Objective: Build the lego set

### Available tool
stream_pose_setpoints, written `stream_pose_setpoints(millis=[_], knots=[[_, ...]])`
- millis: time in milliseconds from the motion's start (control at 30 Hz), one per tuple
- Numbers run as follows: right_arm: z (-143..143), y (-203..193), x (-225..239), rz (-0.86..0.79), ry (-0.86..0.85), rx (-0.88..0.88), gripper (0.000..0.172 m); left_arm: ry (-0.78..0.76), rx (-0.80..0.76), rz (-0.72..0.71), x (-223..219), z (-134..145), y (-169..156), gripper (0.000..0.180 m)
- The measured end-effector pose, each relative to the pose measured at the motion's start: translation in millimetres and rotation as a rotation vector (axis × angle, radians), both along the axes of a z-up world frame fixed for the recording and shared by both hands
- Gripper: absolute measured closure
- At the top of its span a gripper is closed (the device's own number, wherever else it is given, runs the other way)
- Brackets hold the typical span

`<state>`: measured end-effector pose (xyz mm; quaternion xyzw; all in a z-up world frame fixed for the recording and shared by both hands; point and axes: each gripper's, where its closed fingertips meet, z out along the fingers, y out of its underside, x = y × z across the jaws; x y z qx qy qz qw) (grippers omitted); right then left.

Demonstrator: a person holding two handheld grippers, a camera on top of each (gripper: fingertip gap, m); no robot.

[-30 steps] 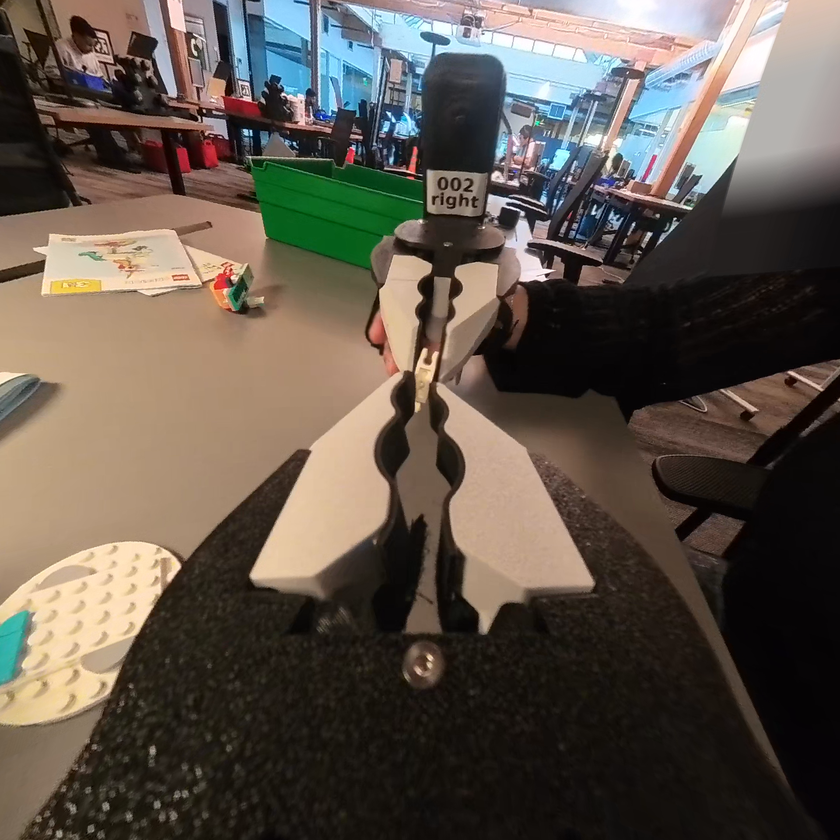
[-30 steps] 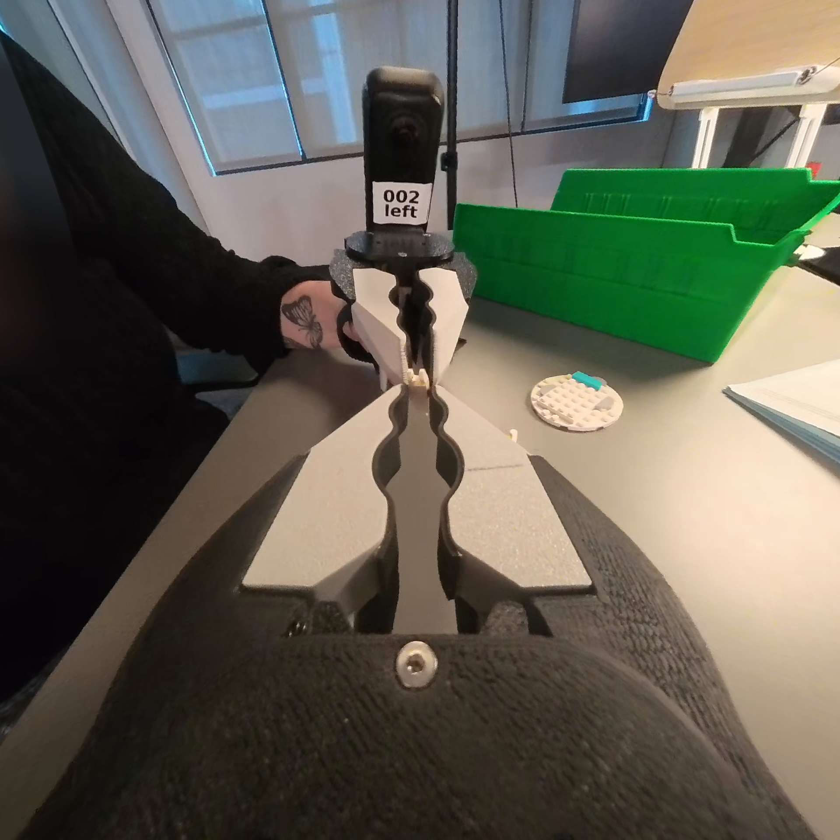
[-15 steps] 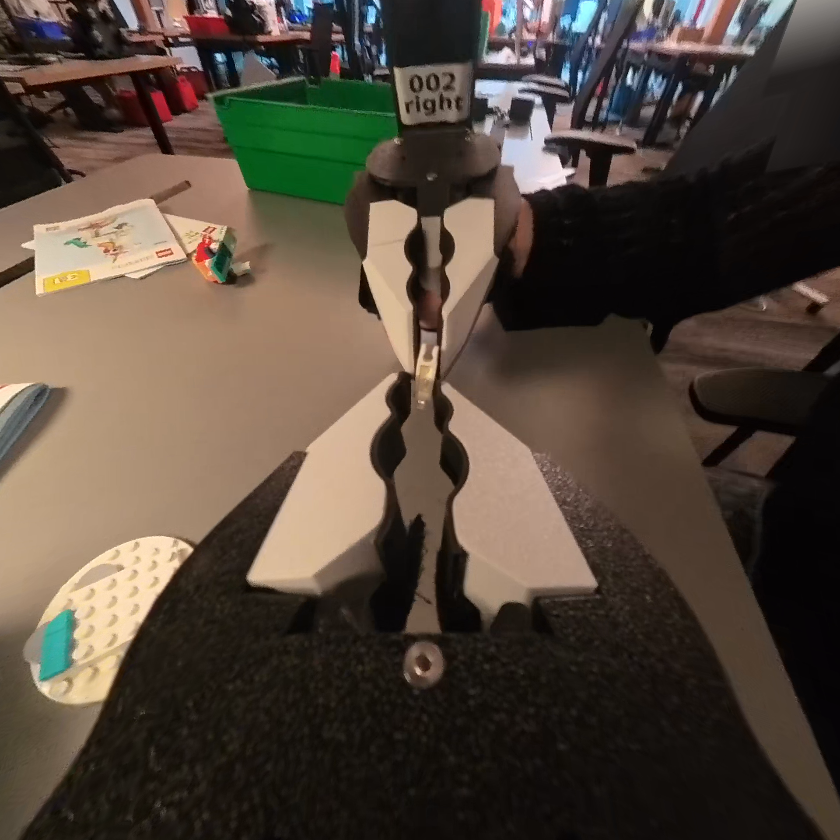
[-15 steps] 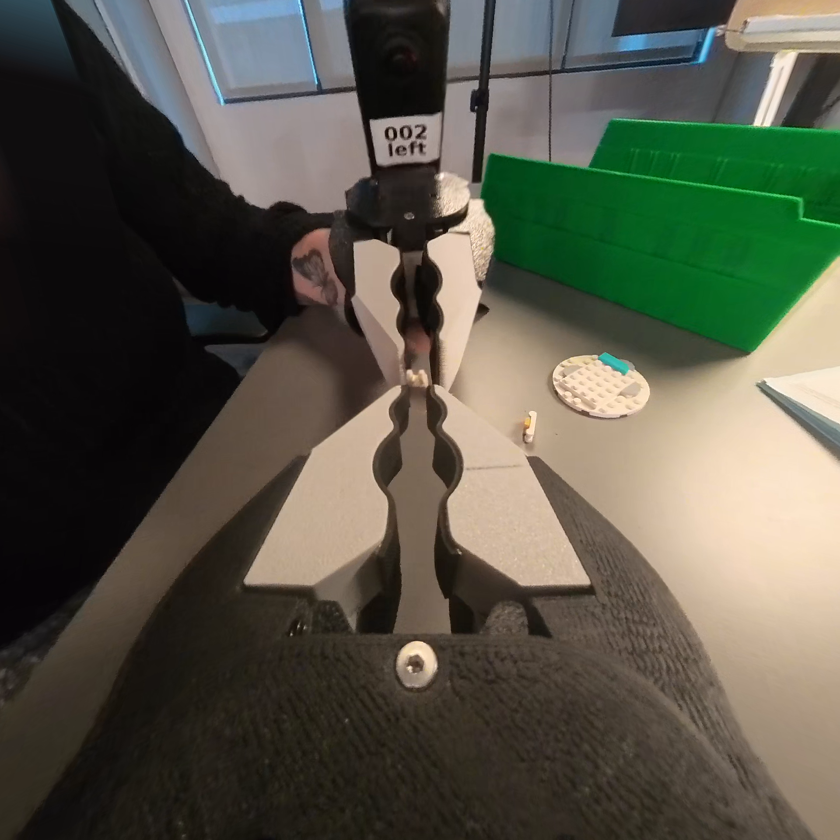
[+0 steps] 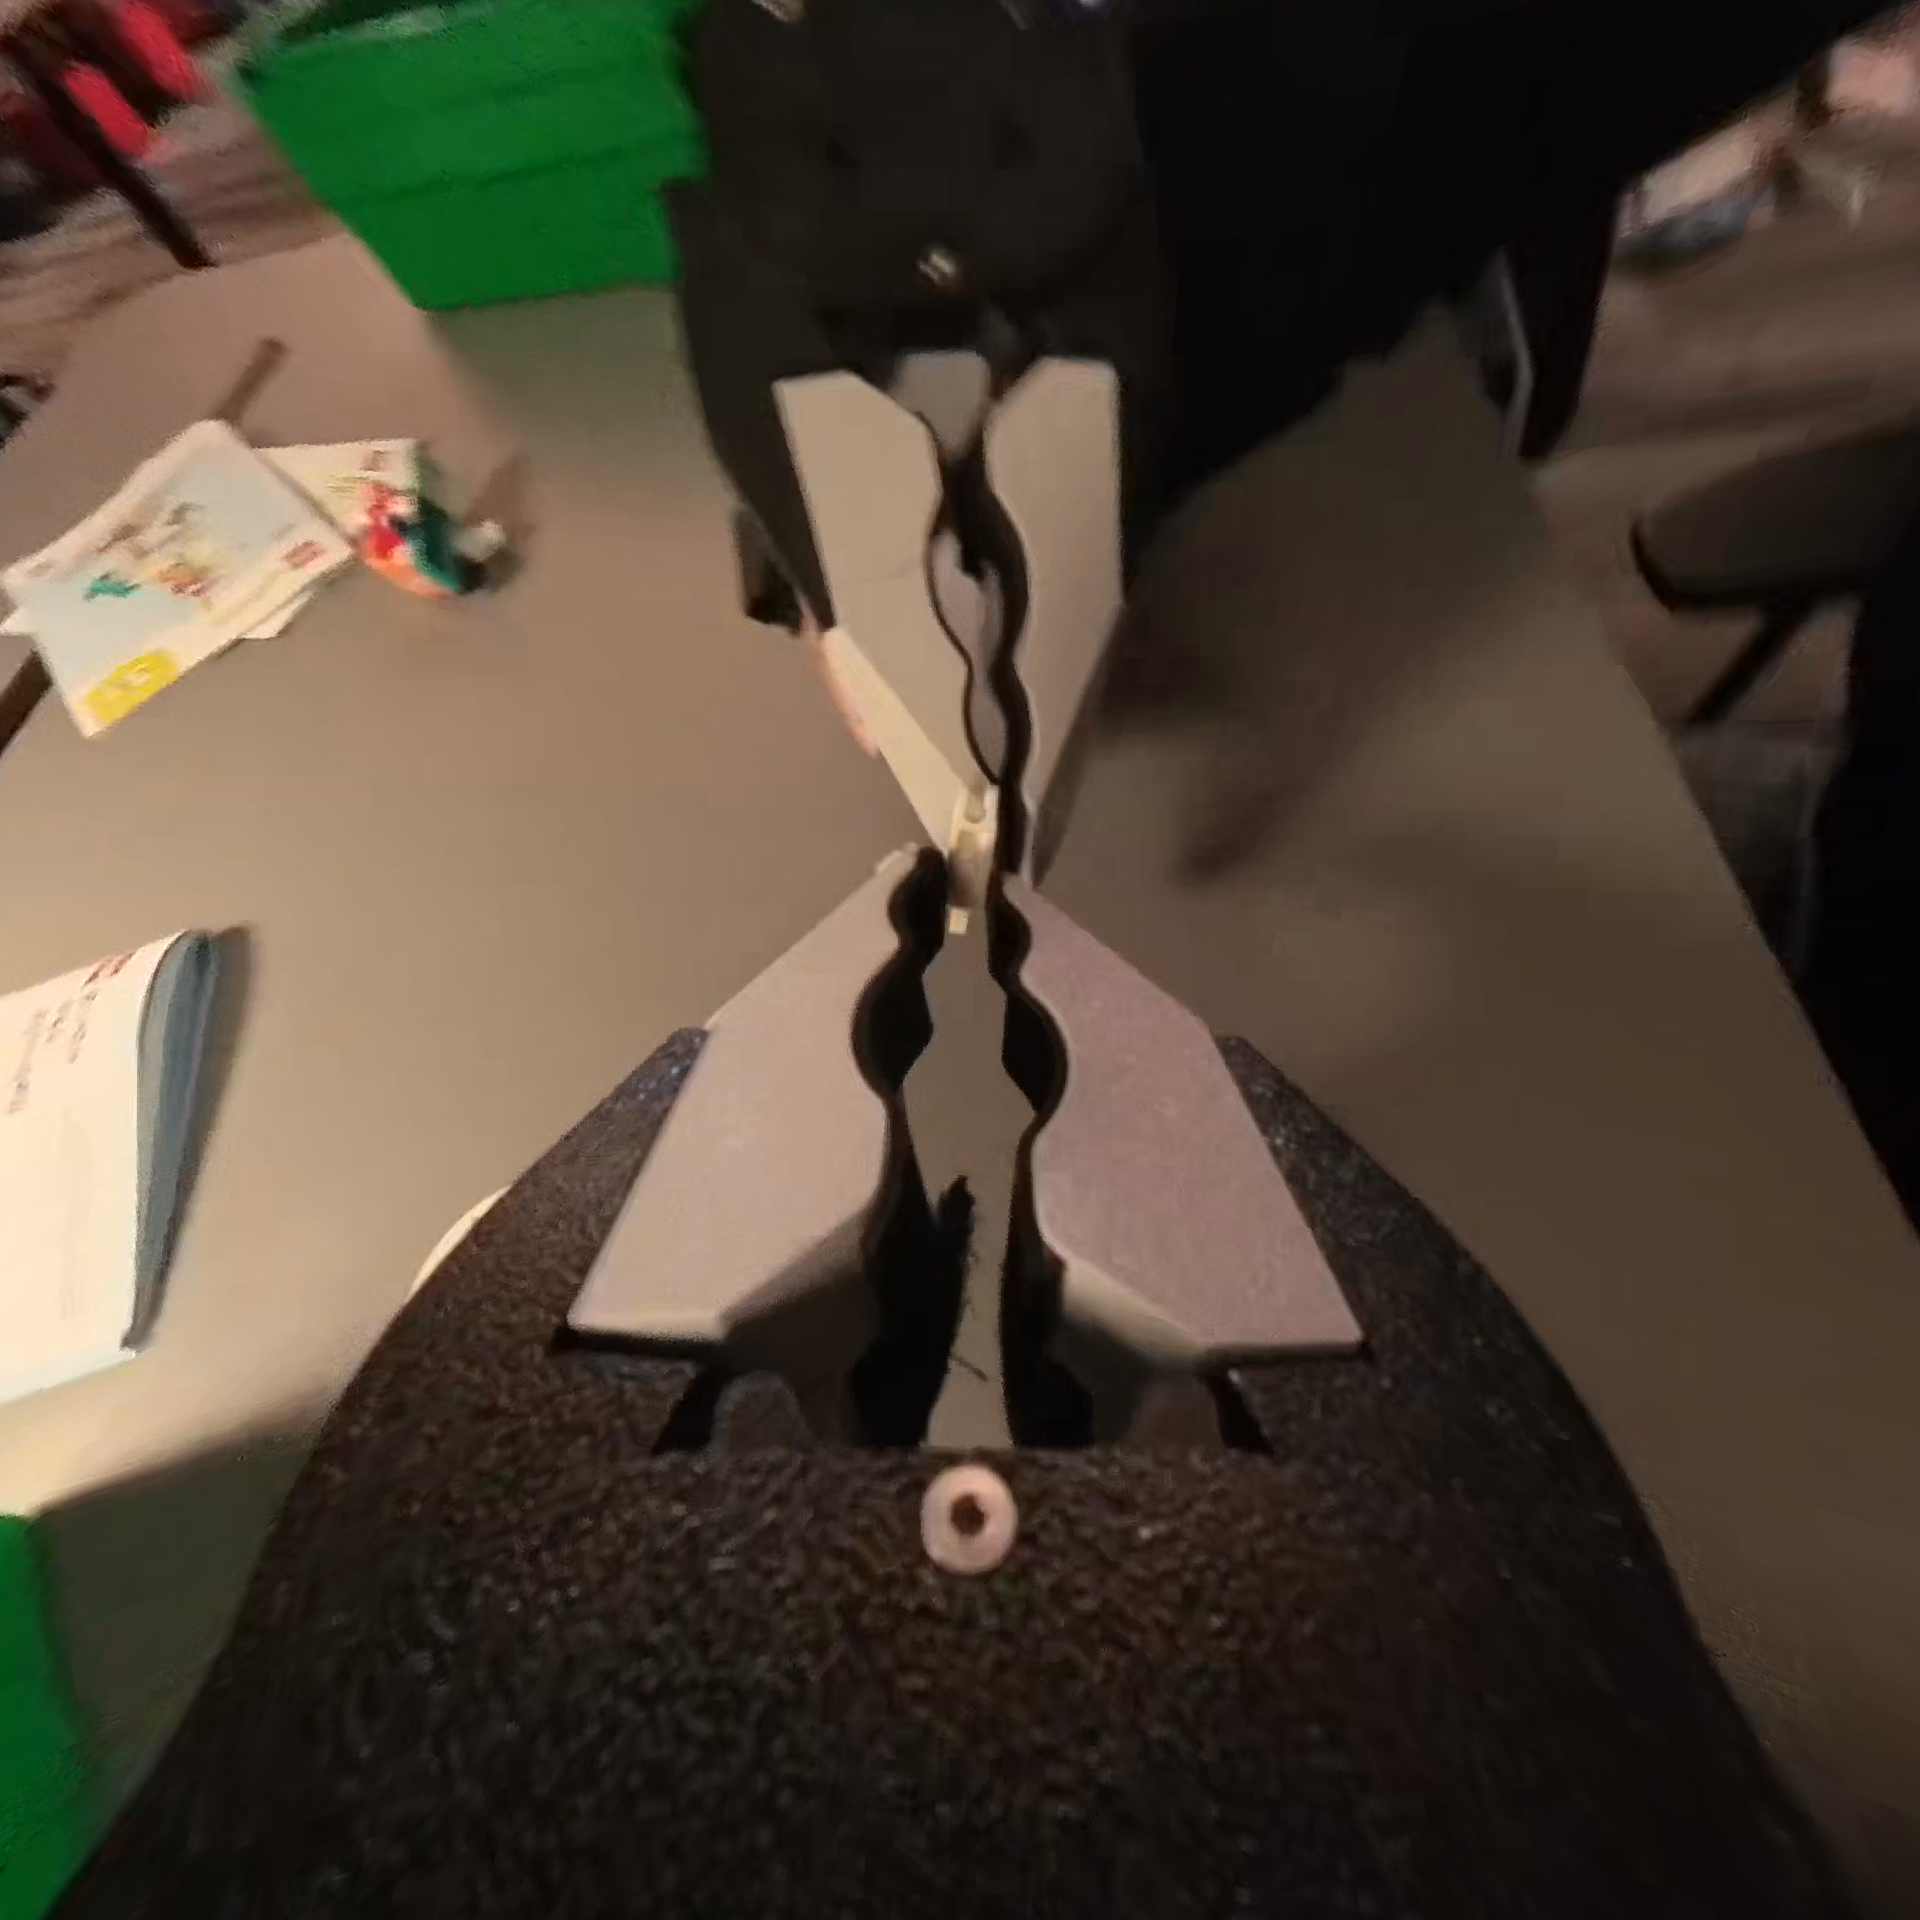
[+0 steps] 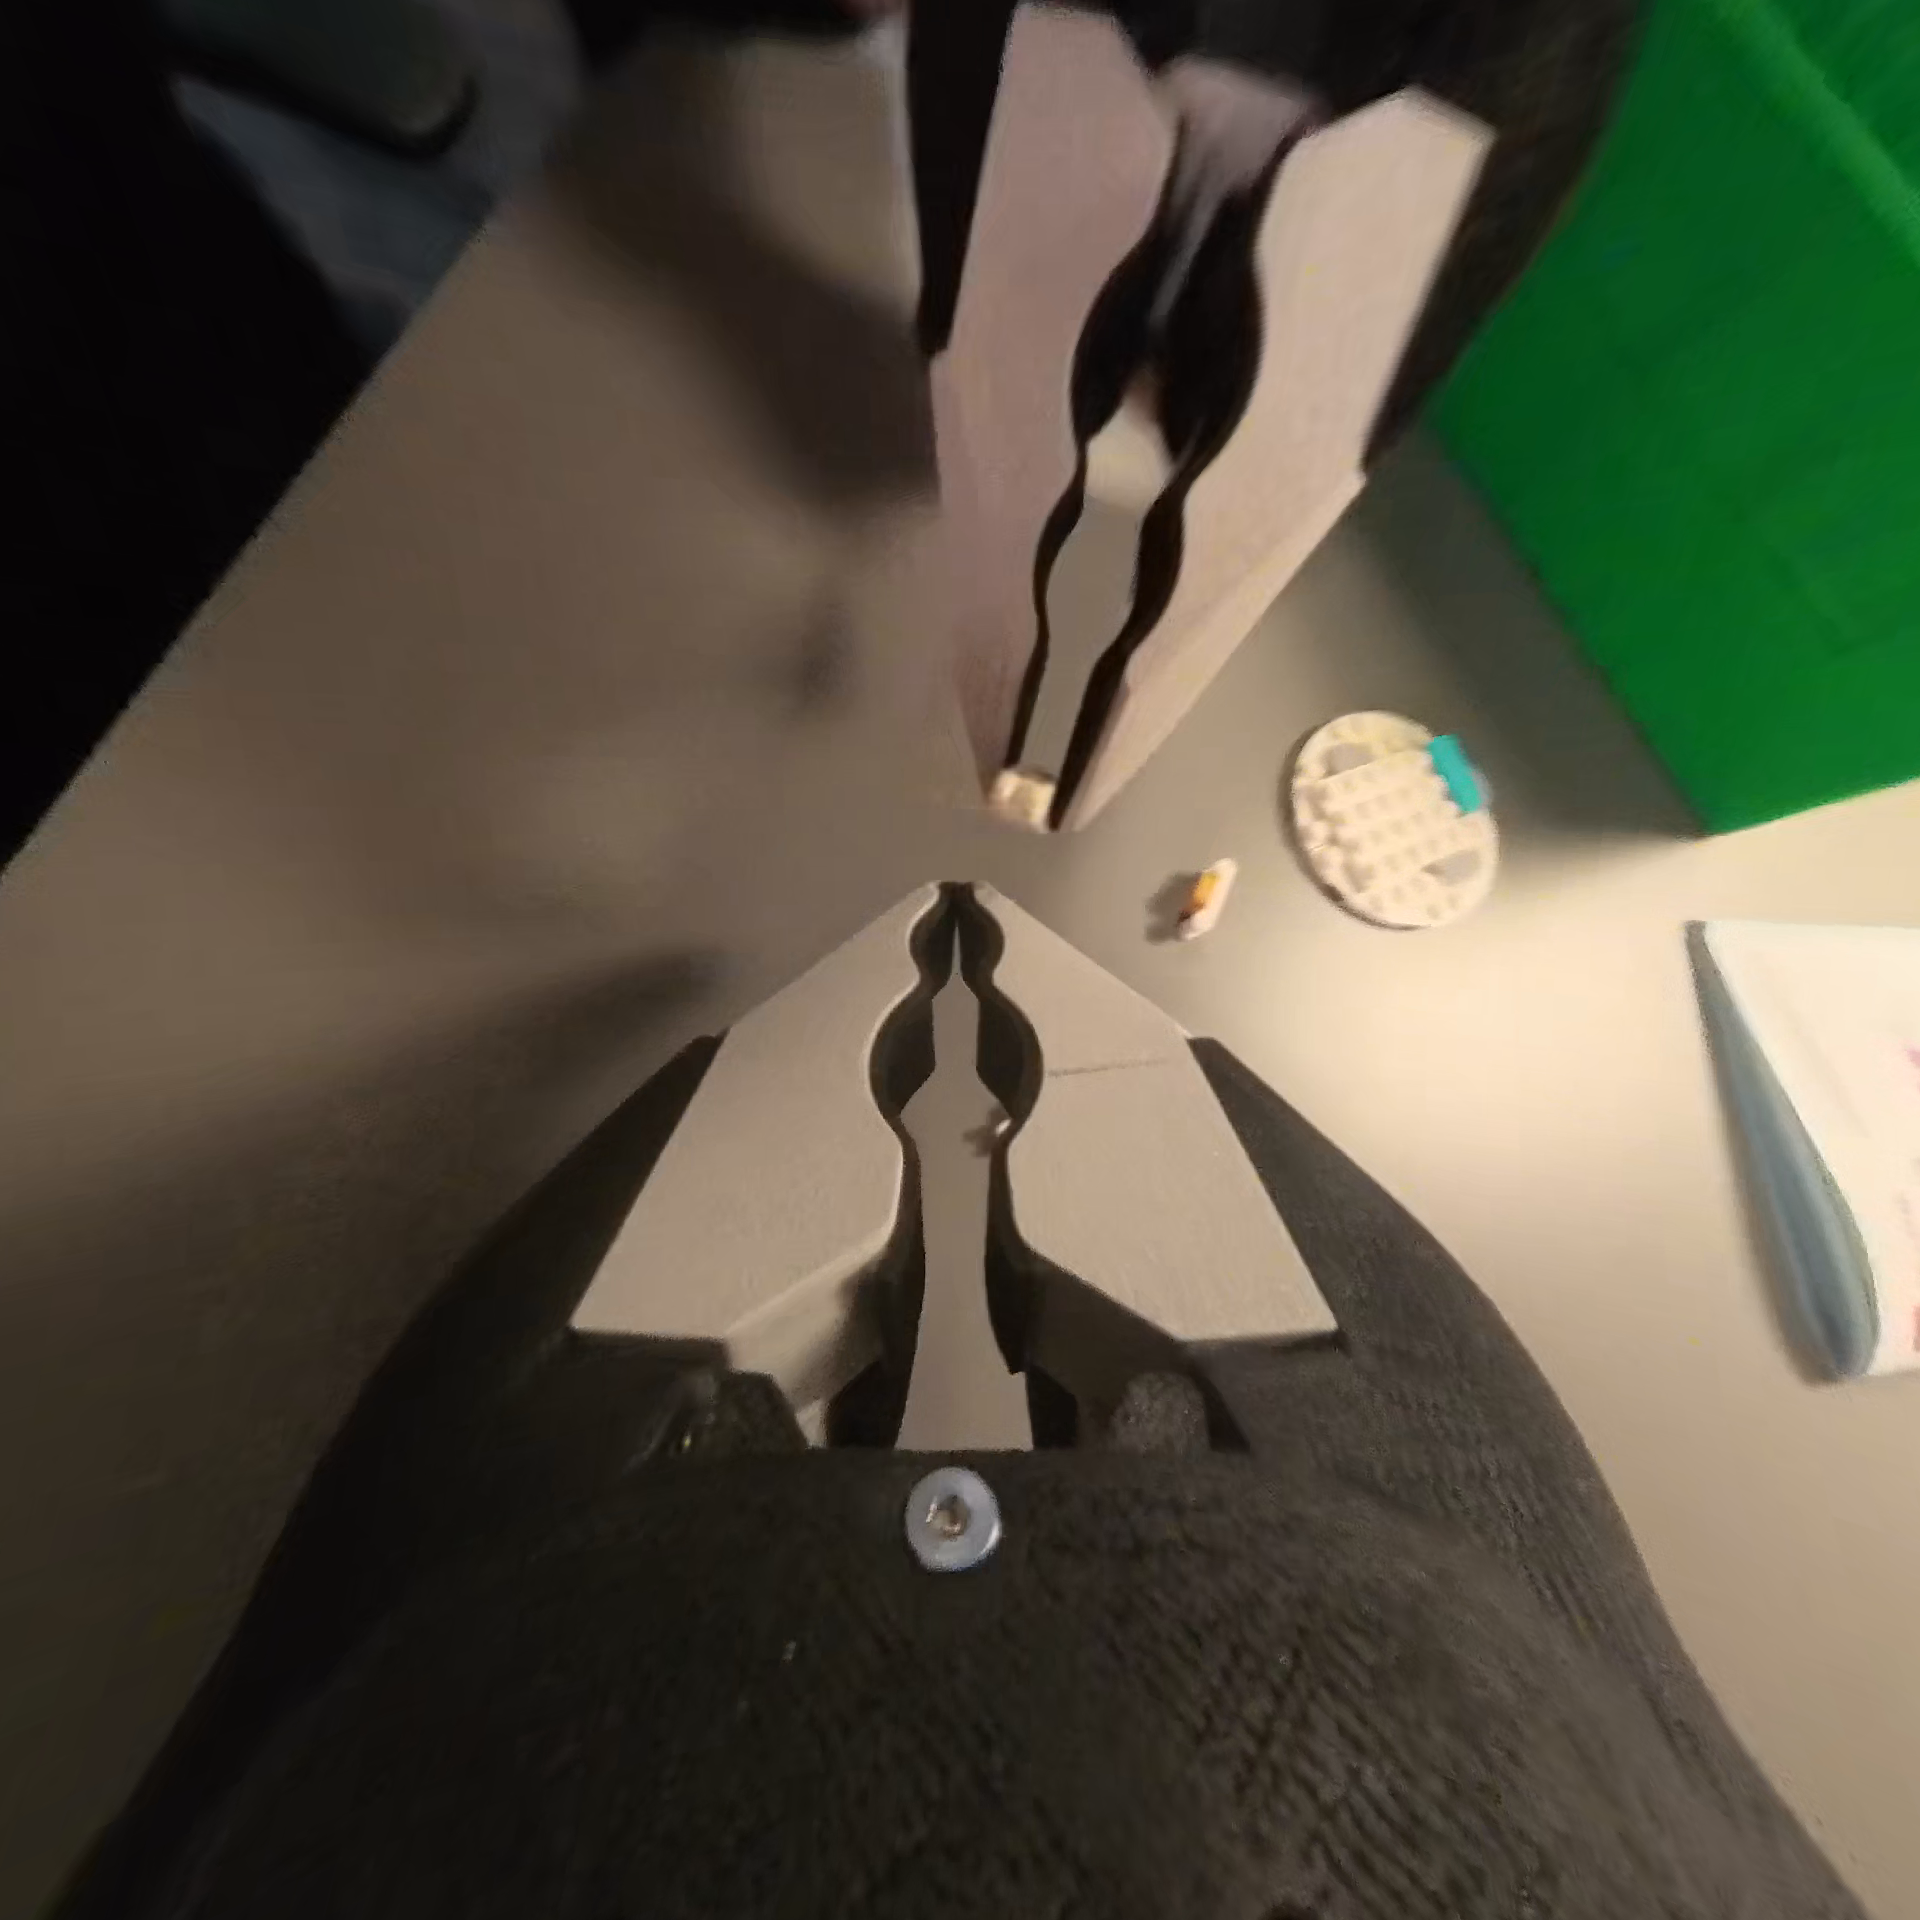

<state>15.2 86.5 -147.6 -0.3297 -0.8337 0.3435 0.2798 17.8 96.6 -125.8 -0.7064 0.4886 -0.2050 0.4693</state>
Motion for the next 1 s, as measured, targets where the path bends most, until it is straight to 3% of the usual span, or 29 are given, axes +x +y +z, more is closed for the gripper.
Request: stream_pose_setpoints(millis=[33,133,233,467,1000], knots=[[9,3,-7,-0.041,0.061,-0.071,0.168,-0.098,-0.022,0.036,-3,7,6,0.176],[39,15,-15,-0.137,0.222,-0.313,0.160,-0.389,-0.108,0.111,-14,30,17,0.176],[68,24,-15,-0.181,0.348,-0.502,0.164,-0.517,-0.135,0.117,-21,45,18,0.176],[82,23,-20,-0.199,0.373,-0.641,0.163,-0.569,-0.139,0.104,-14,46,21,0.176],[81,29,-23,-0.251,0.396,-0.636,0.164,-0.561,-0.085,0.132,-14,49,24,0.176]])
